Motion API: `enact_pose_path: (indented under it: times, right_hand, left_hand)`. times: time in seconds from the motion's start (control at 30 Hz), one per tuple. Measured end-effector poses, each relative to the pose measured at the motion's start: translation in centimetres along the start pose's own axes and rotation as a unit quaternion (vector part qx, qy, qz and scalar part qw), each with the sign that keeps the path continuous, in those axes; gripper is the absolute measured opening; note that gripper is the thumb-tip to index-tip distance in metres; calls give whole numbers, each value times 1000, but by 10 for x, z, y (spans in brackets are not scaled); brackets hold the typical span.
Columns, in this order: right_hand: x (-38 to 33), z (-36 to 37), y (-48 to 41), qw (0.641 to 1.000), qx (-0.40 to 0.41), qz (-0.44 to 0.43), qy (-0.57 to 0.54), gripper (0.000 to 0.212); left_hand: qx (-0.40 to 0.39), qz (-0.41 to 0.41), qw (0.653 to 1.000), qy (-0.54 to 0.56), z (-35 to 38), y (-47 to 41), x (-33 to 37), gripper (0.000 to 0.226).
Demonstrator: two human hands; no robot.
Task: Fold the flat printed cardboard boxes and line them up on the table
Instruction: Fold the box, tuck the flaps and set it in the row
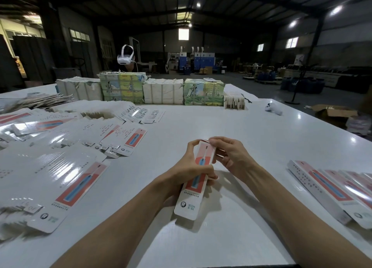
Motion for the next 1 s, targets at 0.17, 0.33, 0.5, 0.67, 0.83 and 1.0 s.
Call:
enact_pose_path:
  times: [0.17,0.33,0.5,0.67,0.83,1.0]
  right_hand:
    - [-2,-10,-2,999,39,1,12,14]
    - [-3,-13,-1,998,49,3,30,19]
    - [-5,-11,0,998,44,-3,44,20]
    - [-6,-8,2,999,13,4,48,23]
    - [-8,-4,3,998,-7,8,62,23]
    - [-7,6,5,998,-14,-17,65,23]
  left_hand:
    - [-3,1,1000,-2,2,-1,-1,97]
    - [-24,18,1000,-2,5,-1,2,98]
    - [-32,24,999,0,6,-2,2,99]
    - [-20,9,1000,-1,4,-1,1,97]
    - [-24,15,999,23,3,1,2,105]
    - [2,14,998,68,1,2,3,92]
Point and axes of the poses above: each hand's wrist, its own y-axis away from the middle knuckle, its own z-axis out of the palm, x = y × z, the point moved 9 cm from there along -y, towards the middle knuckle, and after that the axes turned 1 degree about -y, right-handed, at the moved point
